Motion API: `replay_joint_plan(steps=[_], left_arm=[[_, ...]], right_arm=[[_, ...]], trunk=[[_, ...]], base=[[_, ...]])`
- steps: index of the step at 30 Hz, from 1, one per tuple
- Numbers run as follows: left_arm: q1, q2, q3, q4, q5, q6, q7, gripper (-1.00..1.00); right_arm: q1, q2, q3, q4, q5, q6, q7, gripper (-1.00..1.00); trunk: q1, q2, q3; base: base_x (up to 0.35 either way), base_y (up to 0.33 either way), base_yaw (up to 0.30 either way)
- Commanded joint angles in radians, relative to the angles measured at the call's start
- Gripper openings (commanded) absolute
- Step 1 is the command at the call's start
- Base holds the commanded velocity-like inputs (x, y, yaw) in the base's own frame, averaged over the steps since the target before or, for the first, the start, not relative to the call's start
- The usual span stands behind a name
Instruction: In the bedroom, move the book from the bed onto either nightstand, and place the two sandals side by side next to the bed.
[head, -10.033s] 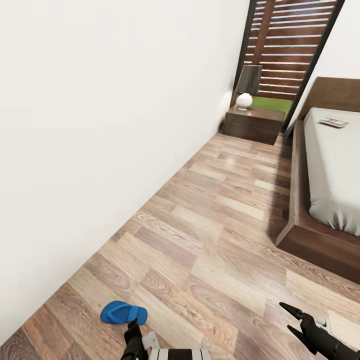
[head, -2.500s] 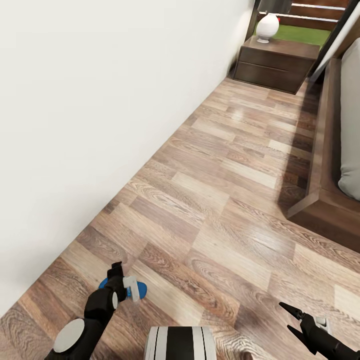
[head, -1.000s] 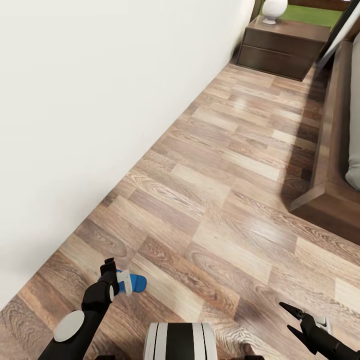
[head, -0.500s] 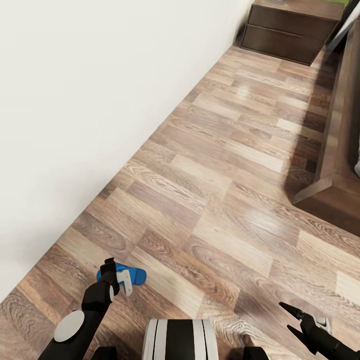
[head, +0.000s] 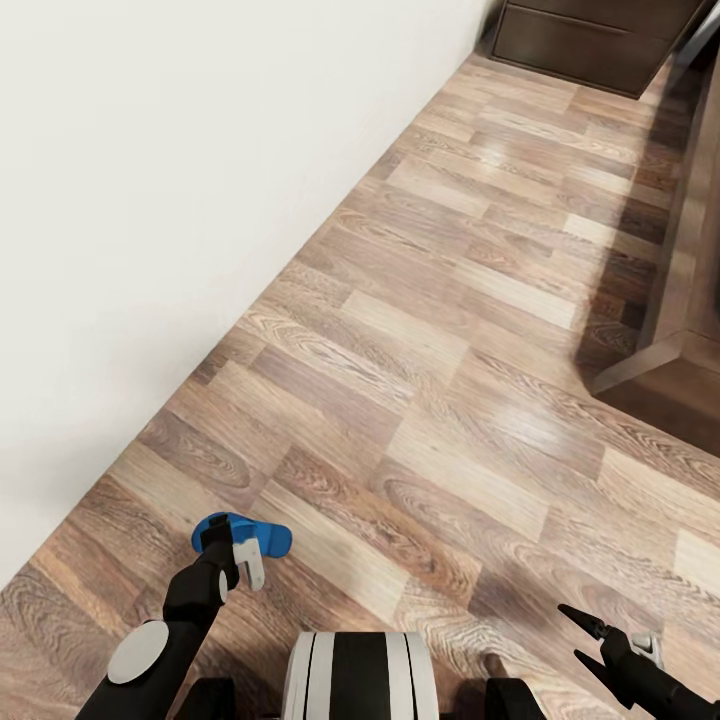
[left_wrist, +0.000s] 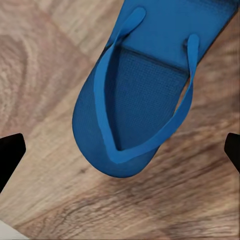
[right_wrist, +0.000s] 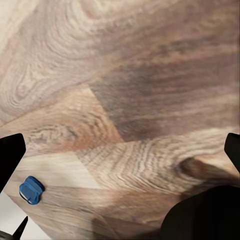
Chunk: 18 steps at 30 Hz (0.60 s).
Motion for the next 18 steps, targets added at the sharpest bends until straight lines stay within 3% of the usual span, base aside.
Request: replay_joint_plan(steps=[1,18], left_arm=[[0.0,0.001,-0.003,-0.002,-0.007,0.005,-0.007,1.0],[0.0,-0.002,-0.003,-0.003,-0.008,0.006,-0.007,1.0]], right_arm=[[0.0,0.0,-0.002,0.0,-0.002,0.006,0.001,1.0],[0.0,0.0,-0.002,0.0,-0.002,0.006,0.001,1.0]], trunk=[[0.0,0.0,-0.001],[0.0,0.0,-0.001]], base=[[0.0,0.0,0.0],[0.014,0.0,0.0]])
